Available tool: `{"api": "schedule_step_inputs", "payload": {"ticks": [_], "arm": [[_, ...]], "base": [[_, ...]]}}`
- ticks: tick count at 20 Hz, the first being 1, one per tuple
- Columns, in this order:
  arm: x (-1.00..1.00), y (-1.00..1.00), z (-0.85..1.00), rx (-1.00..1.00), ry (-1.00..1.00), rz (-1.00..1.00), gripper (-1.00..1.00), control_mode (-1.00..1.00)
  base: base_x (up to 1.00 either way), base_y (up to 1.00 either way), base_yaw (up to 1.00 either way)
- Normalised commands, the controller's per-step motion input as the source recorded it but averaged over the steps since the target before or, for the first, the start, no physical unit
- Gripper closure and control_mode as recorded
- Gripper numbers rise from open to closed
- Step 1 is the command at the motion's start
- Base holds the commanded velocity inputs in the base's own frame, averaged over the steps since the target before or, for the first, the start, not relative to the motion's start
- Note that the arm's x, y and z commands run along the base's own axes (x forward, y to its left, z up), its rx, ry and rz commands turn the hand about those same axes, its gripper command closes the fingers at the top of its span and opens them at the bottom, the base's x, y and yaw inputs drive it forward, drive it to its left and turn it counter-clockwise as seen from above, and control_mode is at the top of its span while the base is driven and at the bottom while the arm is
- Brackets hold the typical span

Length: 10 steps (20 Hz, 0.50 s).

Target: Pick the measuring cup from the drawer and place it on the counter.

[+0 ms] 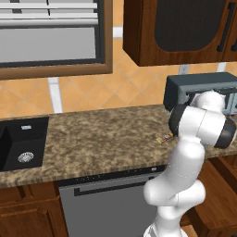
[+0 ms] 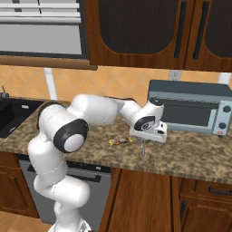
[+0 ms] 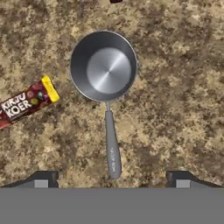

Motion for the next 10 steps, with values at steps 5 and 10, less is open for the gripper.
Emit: {"api": "schedule_step_inputs", "payload": {"ticks": [5, 10], "arm": [[-0.96, 0.75, 0.53, -0.02, -0.26, -0.03, -1.0, -1.0], [-0.6, 1.0, 0.83, 0.0, -0.13, -0.01, -1.0, -1.0]], "base": [[0.0, 0.0, 0.0], [0.0, 0.0, 0.0]]}}
